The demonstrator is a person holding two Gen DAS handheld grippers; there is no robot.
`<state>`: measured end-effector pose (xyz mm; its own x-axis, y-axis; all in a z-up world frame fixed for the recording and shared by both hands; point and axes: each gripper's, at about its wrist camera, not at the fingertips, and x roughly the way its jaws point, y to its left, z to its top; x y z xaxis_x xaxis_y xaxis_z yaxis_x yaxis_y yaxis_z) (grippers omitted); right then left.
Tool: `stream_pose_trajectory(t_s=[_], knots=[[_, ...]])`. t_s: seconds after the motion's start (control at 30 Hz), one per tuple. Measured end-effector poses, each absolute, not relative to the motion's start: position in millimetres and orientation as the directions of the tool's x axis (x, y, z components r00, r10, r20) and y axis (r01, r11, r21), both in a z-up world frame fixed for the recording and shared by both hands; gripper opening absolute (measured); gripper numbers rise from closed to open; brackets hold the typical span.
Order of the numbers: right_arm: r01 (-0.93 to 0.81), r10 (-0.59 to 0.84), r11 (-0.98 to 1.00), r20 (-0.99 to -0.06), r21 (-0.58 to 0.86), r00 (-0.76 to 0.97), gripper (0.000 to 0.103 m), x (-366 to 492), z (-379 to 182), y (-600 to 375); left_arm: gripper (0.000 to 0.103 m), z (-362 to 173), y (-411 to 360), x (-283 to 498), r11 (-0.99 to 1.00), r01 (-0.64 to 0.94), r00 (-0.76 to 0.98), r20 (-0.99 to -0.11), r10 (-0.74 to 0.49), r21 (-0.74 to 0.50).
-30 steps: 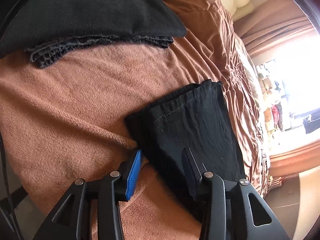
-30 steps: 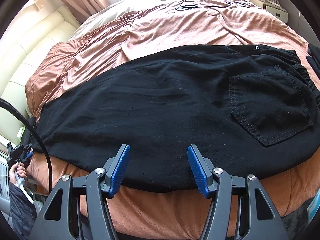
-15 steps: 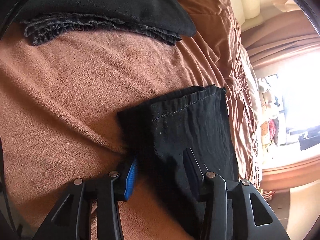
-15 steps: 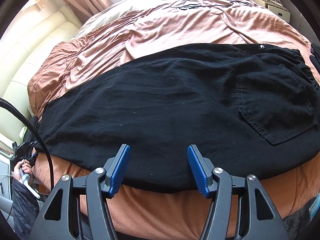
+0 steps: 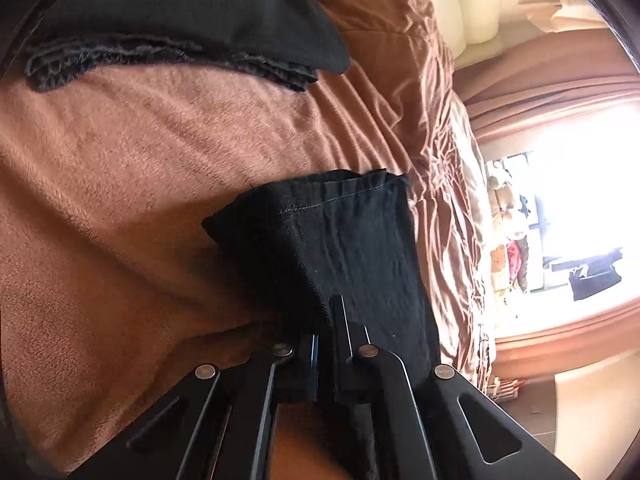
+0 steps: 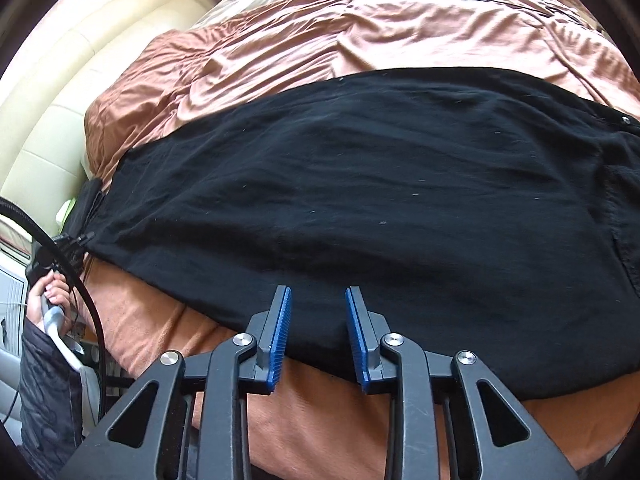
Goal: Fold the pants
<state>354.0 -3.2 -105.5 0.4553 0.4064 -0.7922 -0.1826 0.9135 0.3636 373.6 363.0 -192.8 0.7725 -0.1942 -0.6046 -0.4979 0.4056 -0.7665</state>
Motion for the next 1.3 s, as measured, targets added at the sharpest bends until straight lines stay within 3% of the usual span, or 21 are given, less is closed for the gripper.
stream_pose_trajectory(t_s=[0.33, 0.5, 0.57, 0.73, 1.3], knots=[[-0.229, 0.338, 0.938, -0.835, 0.261, 0.433, 0.015, 369, -134, 32, 0.004, -152, 359, 384, 0.443, -0.429, 0.809, -0.553, -0.198, -0.787], [-0.262, 0.348, 0.928, -0.866, 0.264, 0.359, 0.015, 366, -133, 43, 0.004, -144, 357, 388, 0.452, -0.418, 0.814, -0.545, -0.199, -0.788], [-0.262, 0.347, 0.928, -0.869, 0.264, 0.353, 0.005, 370, -126, 40, 0.004, -144, 357, 390, 0.456, -0.418, 0.813, -0.547, -0.199, -0.786], [-0.251, 0.338, 0.935, -0.847, 0.252, 0.411, 0.005, 384, -109, 36, 0.004, -143, 359, 390, 0.464, -0.418, 0.812, -0.550, -0.196, -0.781], [-0.205, 0.315, 0.946, -0.863, 0.252, 0.396, 0.005, 458, -130, 48, 0.004, -159, 359, 385, 0.478, -0.454, 0.792, -0.586, -0.170, -0.752]])
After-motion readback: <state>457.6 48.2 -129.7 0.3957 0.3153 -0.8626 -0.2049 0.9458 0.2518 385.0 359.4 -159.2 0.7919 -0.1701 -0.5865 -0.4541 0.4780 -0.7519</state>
